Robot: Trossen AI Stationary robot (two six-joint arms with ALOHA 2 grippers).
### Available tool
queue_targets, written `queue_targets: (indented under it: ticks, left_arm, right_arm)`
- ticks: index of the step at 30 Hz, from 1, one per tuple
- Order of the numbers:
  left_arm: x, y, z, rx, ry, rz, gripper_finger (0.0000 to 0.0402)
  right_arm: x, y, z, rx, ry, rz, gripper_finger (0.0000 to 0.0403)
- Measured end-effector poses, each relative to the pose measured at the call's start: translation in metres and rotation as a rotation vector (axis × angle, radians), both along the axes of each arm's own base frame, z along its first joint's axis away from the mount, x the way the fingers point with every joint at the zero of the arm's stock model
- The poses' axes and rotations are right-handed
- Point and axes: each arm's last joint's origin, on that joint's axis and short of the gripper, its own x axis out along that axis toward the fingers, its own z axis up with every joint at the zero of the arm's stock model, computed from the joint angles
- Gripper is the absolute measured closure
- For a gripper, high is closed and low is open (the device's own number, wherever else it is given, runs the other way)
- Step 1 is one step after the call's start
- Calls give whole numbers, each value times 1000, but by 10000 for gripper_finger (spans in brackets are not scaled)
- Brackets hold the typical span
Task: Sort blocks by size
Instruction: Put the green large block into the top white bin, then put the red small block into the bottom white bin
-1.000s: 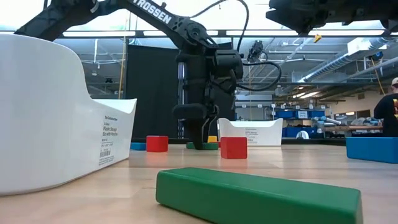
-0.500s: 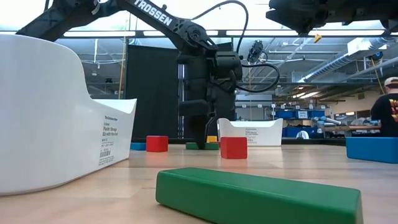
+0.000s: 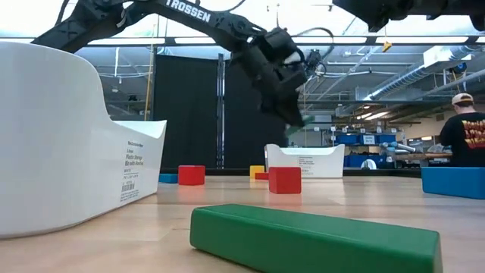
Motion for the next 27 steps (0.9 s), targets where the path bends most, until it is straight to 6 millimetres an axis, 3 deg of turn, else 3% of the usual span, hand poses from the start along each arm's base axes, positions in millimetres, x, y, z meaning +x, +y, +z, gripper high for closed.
queue_targets:
  ticks: [5, 8, 12, 18, 24, 27]
  left_arm:
    - [0, 37, 3, -38, -175, 197, 299]
    - [0, 51, -10, -71, -180, 262, 299]
    - [1, 57, -26, -93, -155, 303, 299]
    - [3, 58, -34, -78, -146, 351, 297]
    - [5, 55, -33, -65, -150, 334, 178]
    - [4, 53, -30, -67, -138, 329, 141]
  right_arm:
    - [0, 0, -1, -3, 6, 1, 185]
    - [0, 0, -2, -8, 20, 1, 186]
    - [0, 0, -2, -19, 22, -1, 185]
    - [0, 0, -2, -19, 22, -1, 189]
    - [0, 0, -2, -18, 21, -1, 189]
    - [0, 0, -2, -18, 20, -2, 189]
